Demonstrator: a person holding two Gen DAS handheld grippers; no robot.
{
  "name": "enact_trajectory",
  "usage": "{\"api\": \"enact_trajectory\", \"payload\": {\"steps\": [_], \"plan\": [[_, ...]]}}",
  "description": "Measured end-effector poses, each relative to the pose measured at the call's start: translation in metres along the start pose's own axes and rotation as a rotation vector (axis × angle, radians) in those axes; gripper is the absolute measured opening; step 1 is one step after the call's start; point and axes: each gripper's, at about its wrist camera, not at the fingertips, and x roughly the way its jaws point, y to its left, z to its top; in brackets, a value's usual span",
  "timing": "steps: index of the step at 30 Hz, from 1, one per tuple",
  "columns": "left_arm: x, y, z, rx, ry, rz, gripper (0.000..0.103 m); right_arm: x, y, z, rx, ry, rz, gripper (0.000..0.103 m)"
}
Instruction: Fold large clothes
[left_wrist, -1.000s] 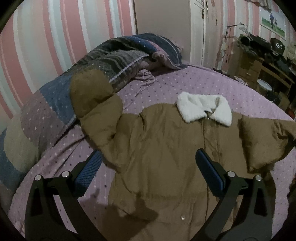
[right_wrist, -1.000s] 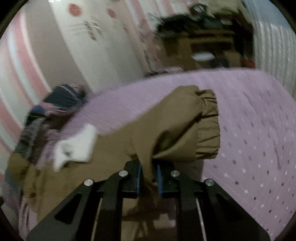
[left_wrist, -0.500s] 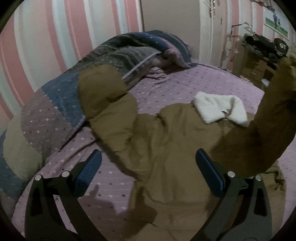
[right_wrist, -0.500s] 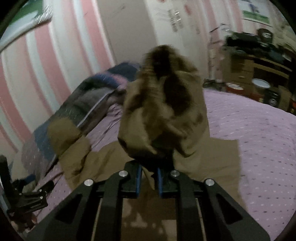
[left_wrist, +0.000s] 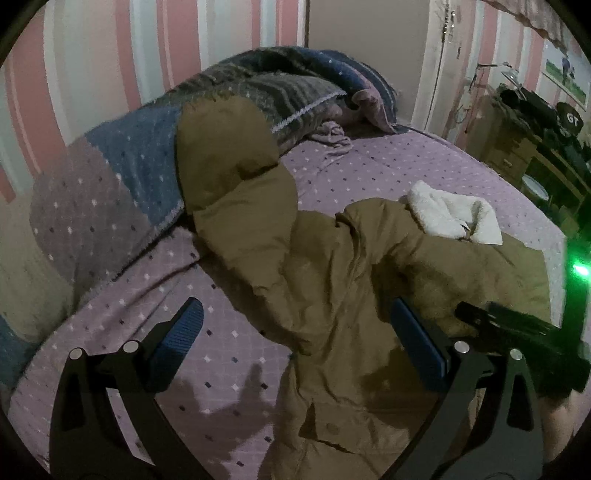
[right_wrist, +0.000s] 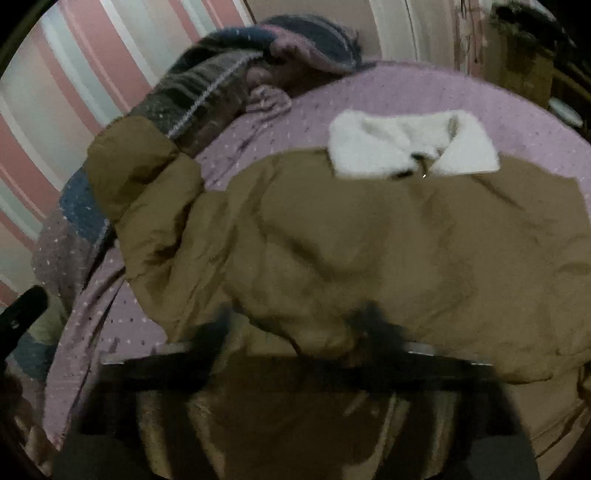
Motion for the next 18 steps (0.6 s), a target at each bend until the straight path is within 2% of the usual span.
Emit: {"api": "enact_trajectory", "payload": {"steps": [4, 8, 11, 18], "plan": [[0.01, -0.002, -0.002, -0.021, 0.036, -0.019, 0.1, -0.023, -0.007, 0.0, -0.047, -0.047, -0.055, 0.085], [0.016, -0.019, -0.008, 0.025, 0.046, -0.015, 0.1, -0.041, -0.035, -0.002, -0.037, -0.089, -0.132, 0.085], [0.022, -0.033, -0.012, 0.052, 0.059, -0.016, 0.1, -0.056, -0.067, -0.011, 0.0, -0.124, -0.177, 0.085], [0.042, -0.071, -0.02, 0.09, 0.068, -0.071, 0.1, -0.071, -0.126, -0.016, 0.128, -0.196, -0.186, 0.085]]}}
